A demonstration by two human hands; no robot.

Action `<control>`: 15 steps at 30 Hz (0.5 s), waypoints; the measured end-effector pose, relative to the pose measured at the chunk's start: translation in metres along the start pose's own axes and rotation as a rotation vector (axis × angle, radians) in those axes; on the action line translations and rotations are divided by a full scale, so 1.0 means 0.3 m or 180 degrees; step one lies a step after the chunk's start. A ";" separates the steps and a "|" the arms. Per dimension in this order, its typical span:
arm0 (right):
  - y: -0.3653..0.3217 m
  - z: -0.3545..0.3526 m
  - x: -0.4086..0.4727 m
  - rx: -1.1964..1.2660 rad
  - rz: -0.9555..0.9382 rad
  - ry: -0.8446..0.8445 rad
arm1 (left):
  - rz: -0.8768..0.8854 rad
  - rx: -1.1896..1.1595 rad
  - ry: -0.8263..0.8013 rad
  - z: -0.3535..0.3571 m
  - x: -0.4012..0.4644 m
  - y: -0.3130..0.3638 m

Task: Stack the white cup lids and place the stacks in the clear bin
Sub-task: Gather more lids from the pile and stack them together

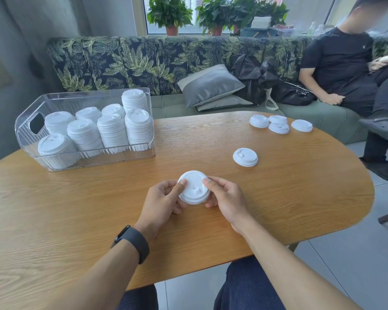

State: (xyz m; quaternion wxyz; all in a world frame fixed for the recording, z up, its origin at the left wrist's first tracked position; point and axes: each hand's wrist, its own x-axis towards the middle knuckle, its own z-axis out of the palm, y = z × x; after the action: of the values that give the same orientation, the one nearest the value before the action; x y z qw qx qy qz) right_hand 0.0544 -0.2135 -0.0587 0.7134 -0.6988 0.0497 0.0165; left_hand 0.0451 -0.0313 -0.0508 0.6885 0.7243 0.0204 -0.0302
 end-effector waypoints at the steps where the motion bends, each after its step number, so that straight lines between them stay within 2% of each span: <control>1: 0.000 -0.002 0.001 0.0035 -0.0032 0.0046 | -0.0020 0.0010 -0.0023 0.005 0.009 0.002; 4: 0.002 -0.027 0.017 -0.0112 -0.0262 0.0332 | -0.0047 -0.0015 0.0036 0.031 0.045 0.002; 8: 0.009 -0.126 0.090 -0.0866 -0.0630 0.1300 | -0.0076 -0.0059 0.0109 0.082 0.115 -0.002; 11: 0.026 -0.224 0.169 -0.1642 -0.0578 0.1751 | -0.0091 -0.0053 0.0077 0.136 0.181 0.005; 15: 0.021 -0.297 0.264 -0.2722 -0.0256 0.1995 | -0.0083 -0.0031 0.0008 0.210 0.284 0.015</control>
State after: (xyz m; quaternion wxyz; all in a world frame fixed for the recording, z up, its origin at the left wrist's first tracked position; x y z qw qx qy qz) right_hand 0.1282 -0.3060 -0.0739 0.3159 -0.9000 0.2225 -0.2017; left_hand 0.1296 -0.0955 -0.0556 0.6916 0.7206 0.0309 -0.0381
